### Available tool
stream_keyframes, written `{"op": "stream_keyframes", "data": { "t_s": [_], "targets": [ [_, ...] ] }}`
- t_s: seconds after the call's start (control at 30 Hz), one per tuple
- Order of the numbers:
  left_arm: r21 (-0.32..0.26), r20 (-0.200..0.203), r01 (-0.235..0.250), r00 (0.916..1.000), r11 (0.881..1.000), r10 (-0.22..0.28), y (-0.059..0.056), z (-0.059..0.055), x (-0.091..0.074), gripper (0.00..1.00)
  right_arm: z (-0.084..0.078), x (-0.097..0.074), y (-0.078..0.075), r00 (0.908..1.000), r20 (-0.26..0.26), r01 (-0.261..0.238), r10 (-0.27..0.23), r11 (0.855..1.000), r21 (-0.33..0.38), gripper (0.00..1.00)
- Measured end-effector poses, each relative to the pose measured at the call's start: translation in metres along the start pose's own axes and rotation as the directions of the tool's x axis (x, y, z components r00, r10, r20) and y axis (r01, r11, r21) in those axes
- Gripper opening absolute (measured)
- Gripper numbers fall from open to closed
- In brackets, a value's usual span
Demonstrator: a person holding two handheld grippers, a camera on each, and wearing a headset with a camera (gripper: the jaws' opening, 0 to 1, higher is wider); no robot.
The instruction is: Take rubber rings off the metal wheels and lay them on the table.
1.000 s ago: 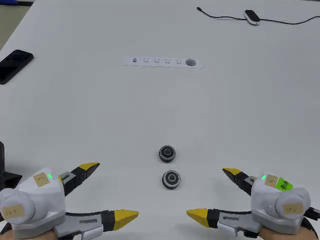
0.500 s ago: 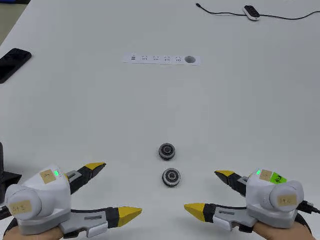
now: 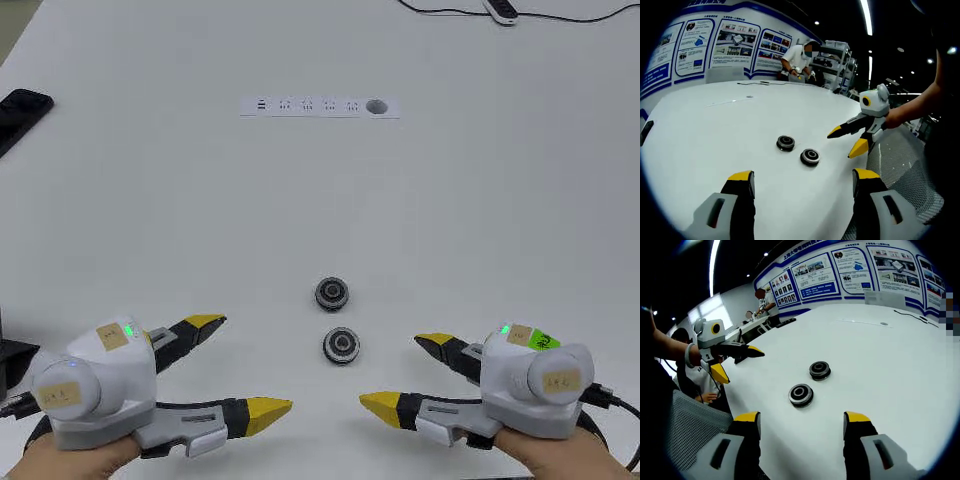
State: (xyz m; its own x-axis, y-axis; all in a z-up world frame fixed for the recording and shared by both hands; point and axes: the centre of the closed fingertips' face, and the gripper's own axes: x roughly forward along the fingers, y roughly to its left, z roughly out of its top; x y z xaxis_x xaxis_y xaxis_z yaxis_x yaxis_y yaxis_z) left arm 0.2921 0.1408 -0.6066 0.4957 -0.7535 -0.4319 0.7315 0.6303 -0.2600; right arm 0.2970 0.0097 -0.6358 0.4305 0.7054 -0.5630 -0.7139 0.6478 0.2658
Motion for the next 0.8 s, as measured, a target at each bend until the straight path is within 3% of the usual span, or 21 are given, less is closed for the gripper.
{"op": "stream_keyframes", "data": {
  "t_s": [0.37,0.8],
  "targets": [
    [0.015,-0.020,0.026,0.9995,1.000,-0.025,-0.003,0.001,0.012,0.80,-0.001,0.008,0.007,0.9999,0.007,-0.015,0.015,1.000,0.018,0.68],
    [0.037,-0.040,0.072,0.9967,0.997,-0.070,-0.014,0.005,0.029,0.79,-0.005,0.013,0.011,0.9995,0.006,-0.031,0.031,0.998,0.046,0.68]
  ]
}}
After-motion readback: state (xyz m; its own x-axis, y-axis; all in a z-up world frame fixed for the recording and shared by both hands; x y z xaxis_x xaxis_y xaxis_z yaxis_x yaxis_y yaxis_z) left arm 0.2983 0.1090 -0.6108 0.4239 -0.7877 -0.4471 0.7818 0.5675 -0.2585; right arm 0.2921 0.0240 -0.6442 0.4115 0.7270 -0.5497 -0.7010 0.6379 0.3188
